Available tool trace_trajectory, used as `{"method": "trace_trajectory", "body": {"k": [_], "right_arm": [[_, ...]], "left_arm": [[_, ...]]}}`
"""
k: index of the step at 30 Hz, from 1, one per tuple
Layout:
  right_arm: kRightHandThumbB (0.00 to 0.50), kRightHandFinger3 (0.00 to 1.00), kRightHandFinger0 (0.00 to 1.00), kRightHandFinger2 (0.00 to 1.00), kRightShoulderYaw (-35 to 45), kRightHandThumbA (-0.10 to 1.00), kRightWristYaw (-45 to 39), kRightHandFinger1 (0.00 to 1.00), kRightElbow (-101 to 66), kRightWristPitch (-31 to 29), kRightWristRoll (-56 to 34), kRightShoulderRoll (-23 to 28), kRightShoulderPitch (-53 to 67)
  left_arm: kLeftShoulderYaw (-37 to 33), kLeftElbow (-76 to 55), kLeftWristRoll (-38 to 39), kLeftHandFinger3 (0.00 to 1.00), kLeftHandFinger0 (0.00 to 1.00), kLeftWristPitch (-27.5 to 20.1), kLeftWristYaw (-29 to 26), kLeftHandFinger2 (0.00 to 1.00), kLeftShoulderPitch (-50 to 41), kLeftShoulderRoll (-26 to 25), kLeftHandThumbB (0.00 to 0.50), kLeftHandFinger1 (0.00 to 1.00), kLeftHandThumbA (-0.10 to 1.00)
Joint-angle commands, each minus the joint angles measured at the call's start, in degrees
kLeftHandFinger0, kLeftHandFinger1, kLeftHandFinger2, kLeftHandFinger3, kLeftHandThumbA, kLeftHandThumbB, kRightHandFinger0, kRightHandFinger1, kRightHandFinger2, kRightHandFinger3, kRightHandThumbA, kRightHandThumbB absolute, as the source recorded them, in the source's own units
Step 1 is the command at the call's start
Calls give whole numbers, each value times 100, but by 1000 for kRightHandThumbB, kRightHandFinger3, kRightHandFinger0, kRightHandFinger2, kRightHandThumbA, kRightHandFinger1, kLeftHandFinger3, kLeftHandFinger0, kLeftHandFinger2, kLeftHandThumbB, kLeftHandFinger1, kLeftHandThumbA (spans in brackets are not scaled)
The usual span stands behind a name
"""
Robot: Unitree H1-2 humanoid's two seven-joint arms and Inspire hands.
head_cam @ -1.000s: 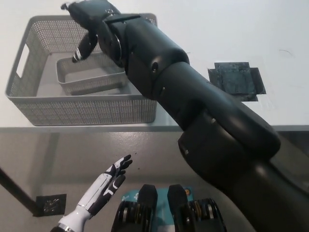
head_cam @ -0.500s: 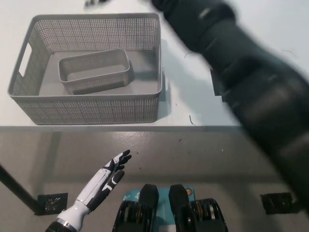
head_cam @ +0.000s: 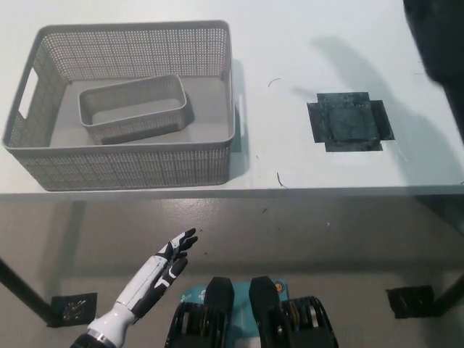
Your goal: Use the right hand to pick up a small rectangular container and put it into a bigger container on the left side
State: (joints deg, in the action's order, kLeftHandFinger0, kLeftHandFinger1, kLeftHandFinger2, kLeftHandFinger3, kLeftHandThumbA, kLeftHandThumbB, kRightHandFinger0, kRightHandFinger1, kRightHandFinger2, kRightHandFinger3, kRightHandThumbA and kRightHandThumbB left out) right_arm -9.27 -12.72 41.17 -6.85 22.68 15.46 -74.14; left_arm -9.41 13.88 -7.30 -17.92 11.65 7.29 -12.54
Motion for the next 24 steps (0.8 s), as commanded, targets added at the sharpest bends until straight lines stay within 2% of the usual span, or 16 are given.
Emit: {"method": "trace_trajectory", "body": {"k": [1, 4, 5, 8, 9, 11, 12, 14, 15, 17, 20, 22, 24], "right_arm": [[368, 1000, 1000, 1000, 1027, 1000, -362, 1000, -5031, 463, -2372, 280, 2393], [372, 1000, 1000, 1000, 856, 1000, -213, 1000, -5783, 341, -2179, 203, 3107], [352, 1000, 1000, 1000, 774, 1000, -137, 1000, -6058, 249, -2182, 132, 3469], [336, 1000, 1000, 1000, 435, 1000, -34, 1000, -6553, -106, -2505, -97, 4400], [365, 1000, 1000, 1000, 208, 1000, -28, 1000, -6704, -123, -2706, -249, 4844], [381, 1000, 1000, 1000, -59, 1000, -24, 1000, -6807, -325, -2519, -335, 5427], [391, 1000, 1000, 1000, -160, 1000, 57, 1000, -6762, -527, -2182, -396, 5711], [370, 1000, 1000, 1000, -214, 1000, 174, 1000, -6546, -876, -1847, -504, 6085], [382, 1000, 1000, 1000, -195, 1000, 249, 1000, -6377, -1024, -1679, -568, 6261], [359, 1000, 1000, 1000, -129, 1000, 360, 1000, -5888, -1309, -1567, -666, 6615], [367, 1000, 1000, 1000, -68, 1000, 362, 1000, -5617, -1437, -1565, -708, 6871], [339, 1000, 1000, 1000, -28, 1000, 306, 1000, -5422, -1481, -1593, -703, 7004], [340, 1000, 1000, 1000, -4, 1000, 295, 1000, -5201, -1575, -1542, -728, 7078]], "left_arm": [[-32, -32, -102, 1000, 1000, -300, 35, 1000, 370, -70, 240, 1000, 1000], [-29, -20, -85, 1000, 1000, -281, 34, 1000, 369, -47, 241, 1000, 1000], [-33, -33, -89, 1000, 1000, -277, 34, 1000, 352, -47, 244, 1000, 1000], [-20, -67, -82, 1000, 1000, -254, 19, 1000, 343, -31, 250, 1000, 1000], [-8, -70, -74, 1000, 1000, -261, 7, 1000, 342, -29, 250, 1000, 1000], [-4, -36, -58, 1000, 1000, -304, 3, 1000, 353, -18, 249, 1000, 1000], [-6, -55, -62, 1000, 1000, -293, 11, 1000, 350, -27, 250, 1000, 1000], [-7, -79, -54, 1000, 1000, -287, 21, 1000, 331, -27, 251, 1000, 1000], [-11, -96, -64, 1000, 1000, -289, 16, 1000, 313, -24, 250, 1000, 1000], [-7, -110, -74, 1000, 1000, -281, 13, 1000, 314, -32, 248, 1000, 1000], [7, -132, -43, 1000, 1000, -238, 44, 1000, 335, -61, 250, 1000, 1000], [13, -110, -33, 1000, 1000, -233, 57, 1000, 365, -79, 254, 1000, 1000], [6, -99, -28, 1000, 1000, -212, 66, 1000, 393, -72, 262, 1000, 1000]]}}
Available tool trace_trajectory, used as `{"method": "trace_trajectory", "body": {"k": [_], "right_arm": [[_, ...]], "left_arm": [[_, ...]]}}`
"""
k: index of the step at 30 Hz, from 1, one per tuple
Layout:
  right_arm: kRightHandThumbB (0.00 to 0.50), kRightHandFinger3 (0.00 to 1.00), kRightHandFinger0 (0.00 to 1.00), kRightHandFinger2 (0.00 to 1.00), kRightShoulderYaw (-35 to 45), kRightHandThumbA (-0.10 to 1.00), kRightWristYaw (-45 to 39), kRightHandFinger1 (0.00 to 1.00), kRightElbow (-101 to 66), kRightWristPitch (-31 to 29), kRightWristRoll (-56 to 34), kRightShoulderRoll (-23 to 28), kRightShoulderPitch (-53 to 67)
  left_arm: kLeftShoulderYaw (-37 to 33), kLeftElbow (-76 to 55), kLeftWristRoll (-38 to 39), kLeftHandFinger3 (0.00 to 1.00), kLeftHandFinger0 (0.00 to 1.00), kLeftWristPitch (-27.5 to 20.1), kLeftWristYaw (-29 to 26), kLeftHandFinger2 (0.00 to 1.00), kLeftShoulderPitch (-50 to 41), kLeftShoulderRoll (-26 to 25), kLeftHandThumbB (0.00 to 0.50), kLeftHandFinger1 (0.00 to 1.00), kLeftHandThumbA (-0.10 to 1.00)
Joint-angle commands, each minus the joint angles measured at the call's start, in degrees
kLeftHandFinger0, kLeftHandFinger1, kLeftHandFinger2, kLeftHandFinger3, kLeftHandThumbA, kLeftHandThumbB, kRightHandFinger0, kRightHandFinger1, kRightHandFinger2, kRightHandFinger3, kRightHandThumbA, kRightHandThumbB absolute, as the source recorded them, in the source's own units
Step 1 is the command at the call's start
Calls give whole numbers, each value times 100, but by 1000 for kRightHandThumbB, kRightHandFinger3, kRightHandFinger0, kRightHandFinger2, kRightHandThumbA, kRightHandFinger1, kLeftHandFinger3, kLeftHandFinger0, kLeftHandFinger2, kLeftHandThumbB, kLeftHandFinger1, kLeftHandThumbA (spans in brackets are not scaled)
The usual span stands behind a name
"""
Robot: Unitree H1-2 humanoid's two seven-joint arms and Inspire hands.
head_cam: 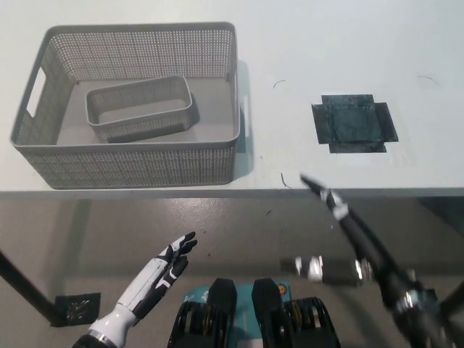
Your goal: Use the right hand to pick up a small rectangular container and put it into a bigger container on the left side
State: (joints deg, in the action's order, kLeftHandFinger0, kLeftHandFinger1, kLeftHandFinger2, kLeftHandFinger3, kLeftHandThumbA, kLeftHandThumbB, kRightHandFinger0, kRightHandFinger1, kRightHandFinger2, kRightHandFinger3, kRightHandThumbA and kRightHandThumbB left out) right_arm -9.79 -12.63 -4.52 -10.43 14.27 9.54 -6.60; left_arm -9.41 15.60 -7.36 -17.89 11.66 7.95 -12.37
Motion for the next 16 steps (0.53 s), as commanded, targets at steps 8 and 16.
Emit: {"method": "trace_trajectory", "body": {"k": [8, 16], "right_arm": [[339, 1000, 1000, 1000, 195, 1000, 411, 1000, 888, -1304, -445, -215, 70], [286, 1000, 1000, 1000, 255, 1000, -6, 1000, 1574, -668, -972, -286, -280]], "left_arm": [[-16, -302, -132, 1000, 1000, -152, -5, 1000, 310, -58, 270, 1000, 1000], [11, -290, -113, 1000, 1000, -163, -5, 1000, 315, -73, 266, 1000, 1000]]}}
